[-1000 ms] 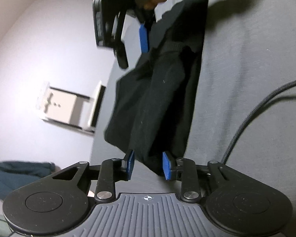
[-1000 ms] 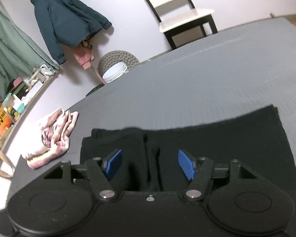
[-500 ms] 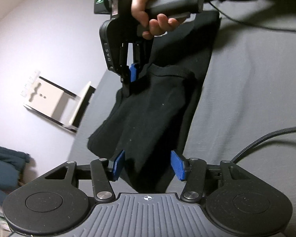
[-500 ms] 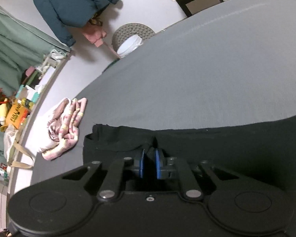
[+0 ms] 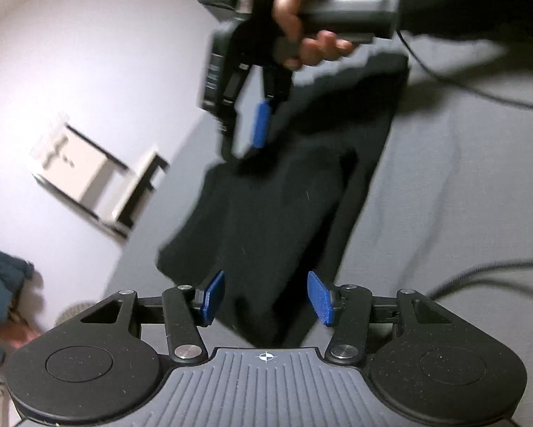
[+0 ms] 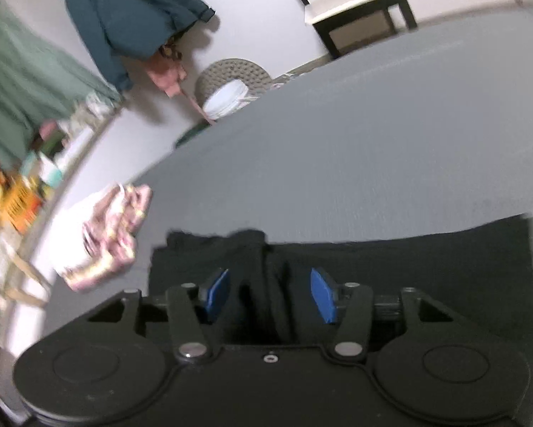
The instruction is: Fold clothes
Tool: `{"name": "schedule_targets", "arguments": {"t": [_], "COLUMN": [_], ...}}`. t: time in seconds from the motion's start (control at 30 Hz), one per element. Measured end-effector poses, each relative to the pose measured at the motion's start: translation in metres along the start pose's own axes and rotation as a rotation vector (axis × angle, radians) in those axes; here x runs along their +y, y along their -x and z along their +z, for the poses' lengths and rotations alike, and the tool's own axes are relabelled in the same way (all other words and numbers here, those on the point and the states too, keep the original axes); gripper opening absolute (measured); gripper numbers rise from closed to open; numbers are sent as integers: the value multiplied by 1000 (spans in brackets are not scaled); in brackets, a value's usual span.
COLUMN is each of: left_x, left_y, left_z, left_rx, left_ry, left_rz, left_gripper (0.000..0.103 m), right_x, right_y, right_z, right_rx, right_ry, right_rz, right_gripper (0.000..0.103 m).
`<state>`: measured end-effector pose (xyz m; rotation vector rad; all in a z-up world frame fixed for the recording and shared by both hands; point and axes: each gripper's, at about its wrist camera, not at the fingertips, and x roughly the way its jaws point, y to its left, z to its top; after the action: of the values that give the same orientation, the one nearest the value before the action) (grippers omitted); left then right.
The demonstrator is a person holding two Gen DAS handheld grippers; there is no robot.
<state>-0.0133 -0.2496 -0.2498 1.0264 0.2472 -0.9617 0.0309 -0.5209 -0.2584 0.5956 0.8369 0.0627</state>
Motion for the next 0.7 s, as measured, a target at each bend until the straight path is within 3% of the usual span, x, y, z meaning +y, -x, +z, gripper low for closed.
{"name": "schedule_targets", "arguments": {"t": [0.13, 0.23, 0.4, 0.5, 0.57, 0.7], "left_x": [-1, -1, 18, 30, 29, 23], "left_y": [-6, -12, -16, -18, -16, -8], "left_z": [-1, -8, -14, -23, -27, -33], "left_rx": [34, 73, 126, 152, 138, 87], "left_ry": [30, 57, 210, 302, 290, 233], "left_rz": [-50, -85, -161, -216, -221, -202], "left_gripper": [53, 53, 53, 53, 53, 53], "right_x": [3, 7, 11, 10, 9, 10], "right_y": [15, 8, 1, 7, 11, 25], "right_z": [-22, -37, -43, -46, -48, -48], "right_rx": [49, 73, 91, 118, 129, 98], "right_ry": [26, 37, 78, 107, 116, 79], "right_rz": [10, 24, -12, -6, 1, -12], "right_gripper": [44, 25, 14, 14, 15, 28]}}
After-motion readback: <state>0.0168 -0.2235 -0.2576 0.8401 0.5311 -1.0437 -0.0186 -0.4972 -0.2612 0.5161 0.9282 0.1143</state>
